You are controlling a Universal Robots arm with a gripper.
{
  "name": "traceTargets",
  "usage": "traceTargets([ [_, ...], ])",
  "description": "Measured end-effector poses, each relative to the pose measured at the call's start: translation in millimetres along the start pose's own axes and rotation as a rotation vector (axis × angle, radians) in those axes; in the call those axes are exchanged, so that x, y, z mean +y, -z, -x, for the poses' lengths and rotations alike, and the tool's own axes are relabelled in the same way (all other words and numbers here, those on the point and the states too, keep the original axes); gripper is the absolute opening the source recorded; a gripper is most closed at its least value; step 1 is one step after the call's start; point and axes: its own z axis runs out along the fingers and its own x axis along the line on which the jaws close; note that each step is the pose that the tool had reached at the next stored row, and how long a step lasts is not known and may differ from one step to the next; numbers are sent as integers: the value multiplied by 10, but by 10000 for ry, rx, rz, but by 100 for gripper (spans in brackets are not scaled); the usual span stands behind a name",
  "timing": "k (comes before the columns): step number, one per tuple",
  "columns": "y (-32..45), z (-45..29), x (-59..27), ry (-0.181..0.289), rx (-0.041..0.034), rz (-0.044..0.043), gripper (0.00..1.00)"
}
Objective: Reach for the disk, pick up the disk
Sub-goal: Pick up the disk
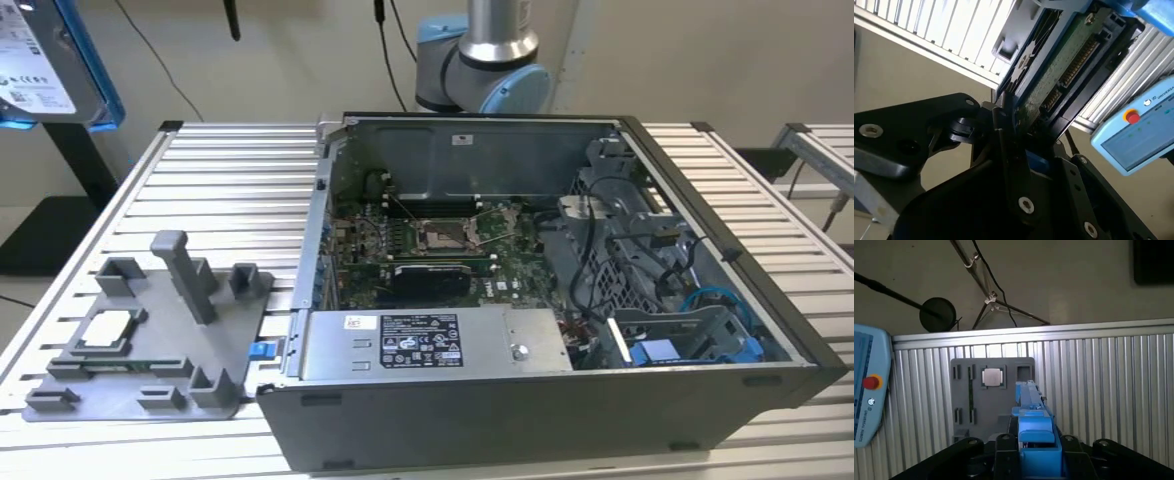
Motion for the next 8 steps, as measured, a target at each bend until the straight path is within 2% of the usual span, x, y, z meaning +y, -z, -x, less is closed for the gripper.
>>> traceTargets([
  [2,104,0,1,-1,0,-1,0],
  [5,200,0,3,-1,0,0,0],
  [8,219,0,2,-1,0,0,0],
])
